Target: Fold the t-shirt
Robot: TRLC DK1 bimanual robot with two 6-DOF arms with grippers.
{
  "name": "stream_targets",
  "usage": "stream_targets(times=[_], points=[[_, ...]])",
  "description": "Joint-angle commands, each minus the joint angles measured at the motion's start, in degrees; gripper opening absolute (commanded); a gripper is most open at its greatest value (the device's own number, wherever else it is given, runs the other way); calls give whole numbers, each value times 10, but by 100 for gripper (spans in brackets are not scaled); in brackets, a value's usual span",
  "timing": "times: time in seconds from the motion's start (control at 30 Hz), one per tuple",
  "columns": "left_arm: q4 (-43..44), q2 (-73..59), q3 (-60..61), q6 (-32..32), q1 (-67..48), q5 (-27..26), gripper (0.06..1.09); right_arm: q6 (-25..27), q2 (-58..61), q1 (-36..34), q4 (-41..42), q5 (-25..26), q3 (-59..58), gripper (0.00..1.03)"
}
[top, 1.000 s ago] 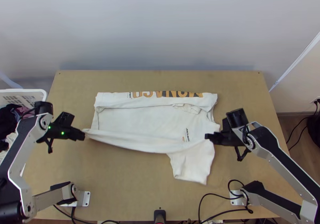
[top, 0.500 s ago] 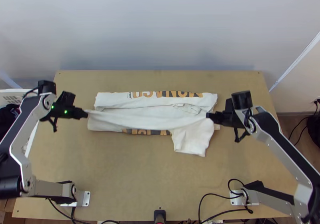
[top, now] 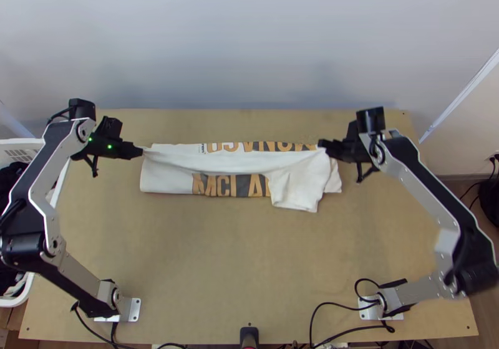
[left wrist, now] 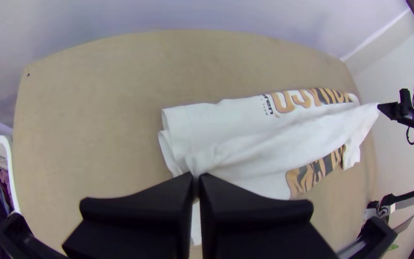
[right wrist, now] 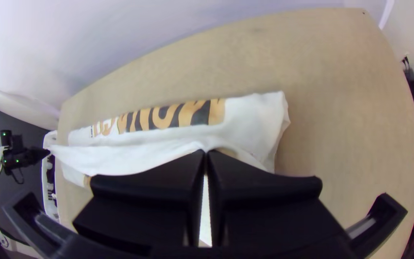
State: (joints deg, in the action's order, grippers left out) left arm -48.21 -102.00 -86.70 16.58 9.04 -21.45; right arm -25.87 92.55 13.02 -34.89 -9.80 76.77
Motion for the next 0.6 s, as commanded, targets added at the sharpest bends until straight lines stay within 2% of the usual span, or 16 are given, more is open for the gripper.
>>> stream_targets(times=[0.0, 0.27, 0.57], points=[[1, -32, -36, -10, -3, 0, 10, 10, 48, -7, 5, 12, 52, 3], [17, -95, -62, -28, -13, 7, 10, 13, 168, -11, 11, 28, 103, 3], [48, -164, -73, -42, -15, 13, 10, 13, 251, -22, 69, 47, 102, 3]])
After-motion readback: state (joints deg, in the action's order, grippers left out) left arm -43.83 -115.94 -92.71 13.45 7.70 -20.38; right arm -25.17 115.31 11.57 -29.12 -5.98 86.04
